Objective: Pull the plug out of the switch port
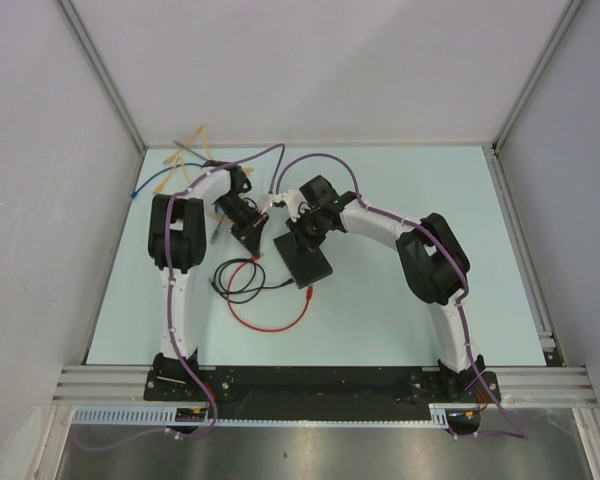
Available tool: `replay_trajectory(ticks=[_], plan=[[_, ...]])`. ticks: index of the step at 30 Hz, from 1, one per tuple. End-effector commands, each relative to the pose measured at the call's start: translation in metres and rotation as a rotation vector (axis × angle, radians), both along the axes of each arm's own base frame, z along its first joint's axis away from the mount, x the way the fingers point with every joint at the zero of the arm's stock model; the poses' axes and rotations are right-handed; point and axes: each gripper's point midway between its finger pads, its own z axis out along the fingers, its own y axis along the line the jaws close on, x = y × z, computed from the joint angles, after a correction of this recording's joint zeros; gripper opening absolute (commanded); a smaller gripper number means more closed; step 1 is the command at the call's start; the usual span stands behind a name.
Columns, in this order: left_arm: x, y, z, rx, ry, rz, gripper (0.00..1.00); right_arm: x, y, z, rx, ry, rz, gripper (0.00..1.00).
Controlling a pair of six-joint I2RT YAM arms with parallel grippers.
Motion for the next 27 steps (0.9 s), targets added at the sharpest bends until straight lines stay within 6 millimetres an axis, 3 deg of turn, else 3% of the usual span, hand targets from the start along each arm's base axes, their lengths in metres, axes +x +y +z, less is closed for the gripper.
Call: replay_trajectory(ticks=[1,5,13,19,21,24,27], plan=[[0.023,0.046,0.020,0.219,-0.201,-0.112,0.00,0.000,-0.017,-0.022,-0.080,0.009,-0.023,0.03],[0.039,0.065,0.022,0.336,-0.289,-0.111,0.00,-0.001,-0.017,-0.023,-0.082,0.010,-0.024,0.03],[0.075,0.071,0.035,0.412,-0.440,0.018,0.00,-0.002,-0.016,-0.022,-0.082,0.005,-0.020,0.03],[0.107,0.095,0.051,0.555,-0.576,0.068,0.01,-0.001,-0.017,-0.021,-0.082,0.002,-0.021,0.03],[0.127,0.109,0.064,0.649,-0.683,0.096,0.04,-0.001,-0.016,-0.022,-0.083,-0.001,-0.019,0.04],[0.150,0.110,0.090,0.663,-0.805,0.185,0.09,-0.002,-0.015,-0.021,-0.081,-0.004,-0.016,0.04],[0.158,0.097,0.113,0.579,-0.848,0.273,0.32,-0.002,-0.015,-0.021,-0.084,-0.006,-0.017,0.04]])
